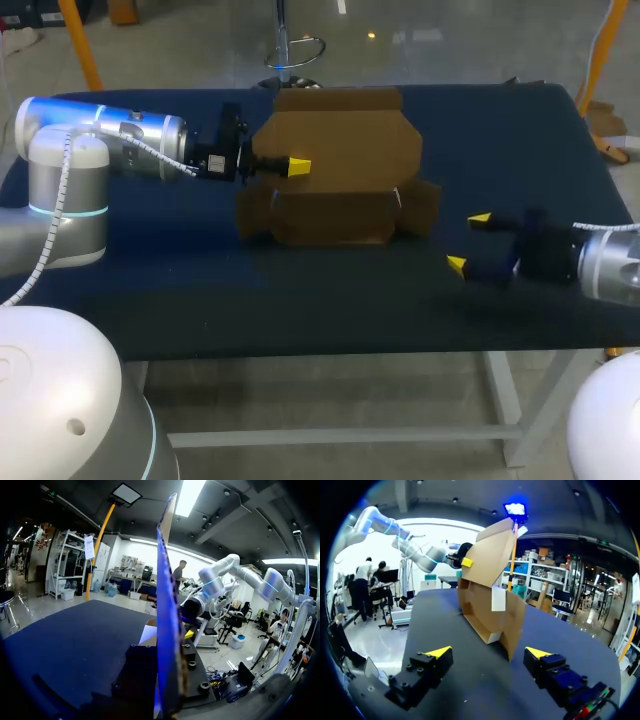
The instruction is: Assemble the packaging by folding the flat box into shape, placing the metal phone stand inside, and closing the box properly
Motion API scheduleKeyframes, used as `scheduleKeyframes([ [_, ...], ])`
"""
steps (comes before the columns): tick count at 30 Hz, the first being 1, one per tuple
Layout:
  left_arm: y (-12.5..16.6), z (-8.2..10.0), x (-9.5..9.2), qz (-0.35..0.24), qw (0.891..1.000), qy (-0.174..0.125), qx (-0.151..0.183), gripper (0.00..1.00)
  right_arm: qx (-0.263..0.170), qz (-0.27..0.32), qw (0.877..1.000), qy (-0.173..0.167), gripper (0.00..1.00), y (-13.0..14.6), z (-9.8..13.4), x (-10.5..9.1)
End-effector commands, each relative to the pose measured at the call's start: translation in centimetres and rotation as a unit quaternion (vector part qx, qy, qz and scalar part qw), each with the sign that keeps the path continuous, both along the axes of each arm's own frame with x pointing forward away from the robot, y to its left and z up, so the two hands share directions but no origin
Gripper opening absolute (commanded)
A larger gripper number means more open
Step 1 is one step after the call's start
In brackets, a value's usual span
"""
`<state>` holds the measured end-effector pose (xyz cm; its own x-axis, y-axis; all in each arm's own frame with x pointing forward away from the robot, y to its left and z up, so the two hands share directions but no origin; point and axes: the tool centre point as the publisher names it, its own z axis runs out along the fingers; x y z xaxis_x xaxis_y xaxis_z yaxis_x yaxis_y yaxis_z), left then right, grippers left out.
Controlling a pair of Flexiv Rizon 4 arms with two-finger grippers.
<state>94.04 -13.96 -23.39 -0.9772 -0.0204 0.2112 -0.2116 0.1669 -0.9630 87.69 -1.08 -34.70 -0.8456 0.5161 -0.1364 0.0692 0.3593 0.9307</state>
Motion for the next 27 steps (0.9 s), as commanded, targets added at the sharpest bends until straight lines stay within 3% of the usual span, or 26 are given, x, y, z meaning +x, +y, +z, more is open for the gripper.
scheduleKeyframes([
  [1,0.0,-0.2,0.0,0.0,1.0,0.0,0.0,0.0,0.0,0.004,1.0,0.001,1.0,0.1,-0.3,1.7],
  [17,0.0,-0.2,0.0,0.0,1.0,0.0,0.0,0.0,0.023,0.005,1.0,0.018,1.0,1.6,-2.0,6.9],
  [27,0.0,-0.2,0.0,0.0,1.0,0.0,0.0,0.0,0.036,0.005,0.999,0.026,0.82,2.5,-2.7,9.3],
])
